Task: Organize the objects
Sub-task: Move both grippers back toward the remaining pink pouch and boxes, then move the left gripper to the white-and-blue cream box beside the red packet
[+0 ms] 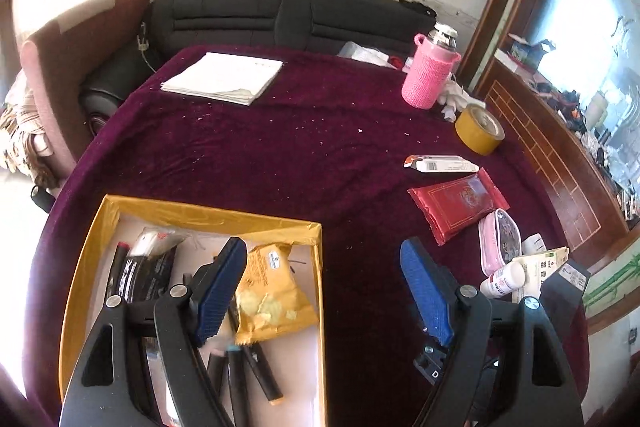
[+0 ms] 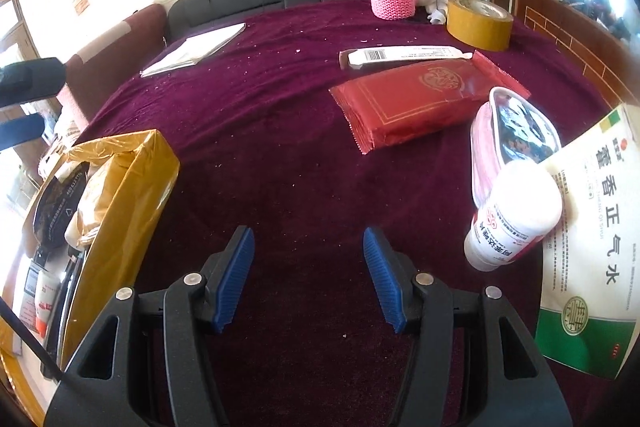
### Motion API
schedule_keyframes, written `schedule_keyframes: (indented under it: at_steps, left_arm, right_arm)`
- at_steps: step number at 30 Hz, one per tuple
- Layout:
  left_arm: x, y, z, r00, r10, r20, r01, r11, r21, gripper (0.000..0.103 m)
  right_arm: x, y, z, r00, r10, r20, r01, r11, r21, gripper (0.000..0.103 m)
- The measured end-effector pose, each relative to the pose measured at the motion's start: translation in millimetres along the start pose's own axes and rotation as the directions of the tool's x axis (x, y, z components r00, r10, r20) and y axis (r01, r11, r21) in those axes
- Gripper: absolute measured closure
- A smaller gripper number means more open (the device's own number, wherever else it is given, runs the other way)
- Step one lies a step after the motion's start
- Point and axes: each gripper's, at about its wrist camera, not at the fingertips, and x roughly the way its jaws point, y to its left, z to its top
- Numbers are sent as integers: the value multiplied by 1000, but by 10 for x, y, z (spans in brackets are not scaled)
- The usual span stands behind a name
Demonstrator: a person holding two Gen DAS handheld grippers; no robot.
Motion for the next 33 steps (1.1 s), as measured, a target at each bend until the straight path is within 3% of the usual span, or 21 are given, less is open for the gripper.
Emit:
schedule_keyframes:
  at_steps: [7, 13, 19, 23, 26, 28, 29, 30, 33]
  left_arm:
    - [-514, 195, -472, 992, -25, 126, 37, 995, -95, 29]
    - [-1327, 310, -935, 970, -29, 241, 62, 990, -130, 29]
    - [-2089, 215, -1211, 959, 27, 281, -10, 998, -63, 29]
    - [-2433, 107, -1191, 945, 32, 326, -24, 999, -27, 29]
    - [-2786, -52, -990, 912, 31, 410, -45, 999, 25, 29]
    - [-2956, -153, -799, 896, 4, 444, -33, 998, 58, 29]
    - [-3012, -207, -699, 893, -14, 450, -23, 997, 75, 29]
    - [-3054, -297, -564, 893, -33, 448, -18, 994, 108, 27]
    - [-3002, -540, -322, 882, -26, 471, -70, 981, 184, 18]
  right_arm:
    - [-79, 166, -72, 996, -81, 22, 83, 989, -119, 48]
    - [-202, 388, -170, 980, -166, 110, 188, 953, -238, 48]
    - [-582, 424, -173, 972, -121, 203, 160, 968, -193, 47]
    - [-1239, 309, -83, 979, 8, 202, 21, 990, -141, 47]
    - [-1903, 118, 167, 975, 78, 208, -54, 991, -120, 47]
    - [-2425, 10, 400, 965, 62, 256, -30, 992, -124, 47]
    - [-2742, -29, 557, 955, 22, 297, 19, 991, -132, 45]
    - [-2941, -42, 676, 950, 9, 313, 36, 990, -137, 39]
    - [-3560, -107, 1119, 946, 9, 323, 36, 991, -132, 37]
